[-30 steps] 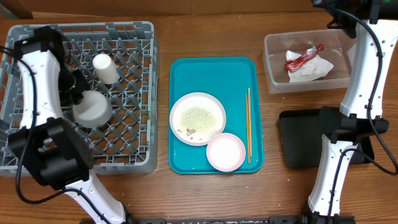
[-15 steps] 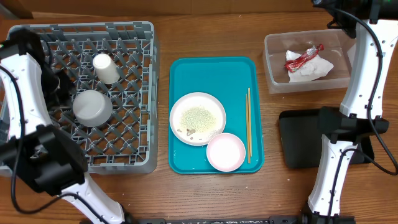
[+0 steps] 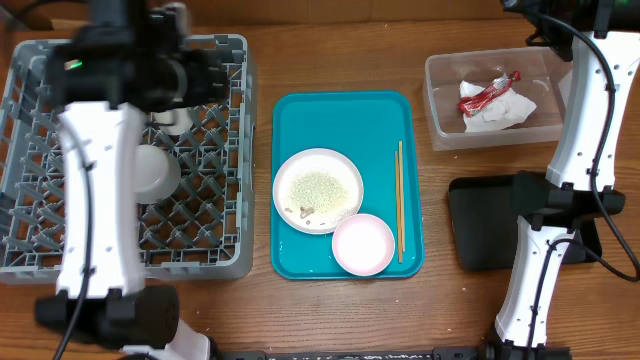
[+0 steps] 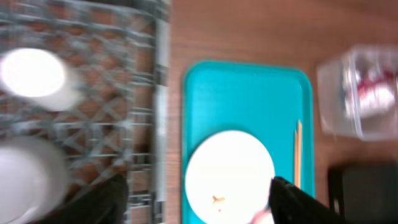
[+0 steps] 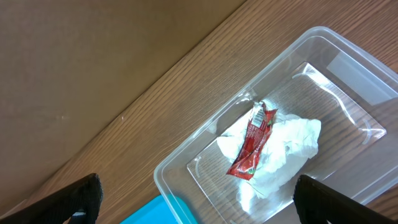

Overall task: Sort waste into correct bins and load items into the dishwasher
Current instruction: 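Reach the left gripper to the pink bowl on the tray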

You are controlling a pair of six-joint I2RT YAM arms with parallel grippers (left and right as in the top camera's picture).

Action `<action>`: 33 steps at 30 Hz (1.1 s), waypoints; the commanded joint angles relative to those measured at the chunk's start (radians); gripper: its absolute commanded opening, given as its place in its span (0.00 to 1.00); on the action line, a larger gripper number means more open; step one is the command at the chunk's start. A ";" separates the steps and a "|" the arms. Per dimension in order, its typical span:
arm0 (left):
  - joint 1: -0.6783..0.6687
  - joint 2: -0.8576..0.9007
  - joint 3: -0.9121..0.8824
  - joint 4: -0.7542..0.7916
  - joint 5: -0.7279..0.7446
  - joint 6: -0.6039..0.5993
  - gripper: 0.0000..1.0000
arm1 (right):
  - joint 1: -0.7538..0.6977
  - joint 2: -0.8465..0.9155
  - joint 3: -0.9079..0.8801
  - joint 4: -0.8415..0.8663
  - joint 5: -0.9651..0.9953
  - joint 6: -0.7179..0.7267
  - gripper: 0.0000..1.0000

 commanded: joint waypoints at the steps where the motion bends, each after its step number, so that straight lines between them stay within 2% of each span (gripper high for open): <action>1: -0.091 0.077 -0.006 0.006 0.024 0.014 0.84 | -0.003 -0.021 0.013 0.005 -0.001 0.004 1.00; 2: -0.121 0.100 -0.006 0.008 0.024 0.014 0.89 | -0.003 -0.021 0.013 0.005 -0.001 0.005 1.00; 3: -0.145 0.119 -0.006 0.008 0.025 0.021 0.87 | -0.003 -0.021 0.013 0.005 -0.001 0.005 1.00; 4: -0.171 0.142 -0.006 0.007 0.025 0.027 0.76 | -0.003 -0.021 0.013 0.005 -0.001 0.005 1.00; 5: -0.193 0.161 -0.006 0.006 0.025 0.034 0.47 | -0.003 -0.021 0.013 0.005 -0.001 0.005 1.00; 6: -0.214 0.177 -0.006 0.004 0.025 0.041 0.24 | -0.003 -0.021 0.013 0.005 -0.001 0.005 1.00; 7: -0.237 0.195 -0.006 0.004 0.025 0.041 0.20 | -0.003 -0.021 0.013 0.005 -0.001 0.004 1.00; 10: -0.300 0.229 -0.006 0.008 0.025 0.075 0.24 | -0.003 -0.021 0.013 0.005 -0.001 0.005 1.00; 15: -0.399 0.238 -0.006 0.008 0.024 0.186 0.42 | -0.003 -0.021 0.013 0.005 -0.001 0.005 1.00; 17: -0.438 0.238 -0.006 0.007 0.023 0.212 0.45 | -0.003 -0.021 0.013 0.005 -0.001 0.005 1.00; 24: -0.549 0.240 -0.006 -0.001 -0.002 0.212 0.54 | -0.003 -0.021 0.013 0.005 -0.001 0.005 1.00; 27: -0.590 0.241 -0.006 -0.013 -0.002 0.211 0.73 | -0.003 -0.021 0.013 0.005 -0.001 0.004 1.00; 33: -0.652 0.245 -0.011 -0.055 -0.005 0.211 0.73 | -0.003 -0.021 0.013 0.005 -0.001 0.005 1.00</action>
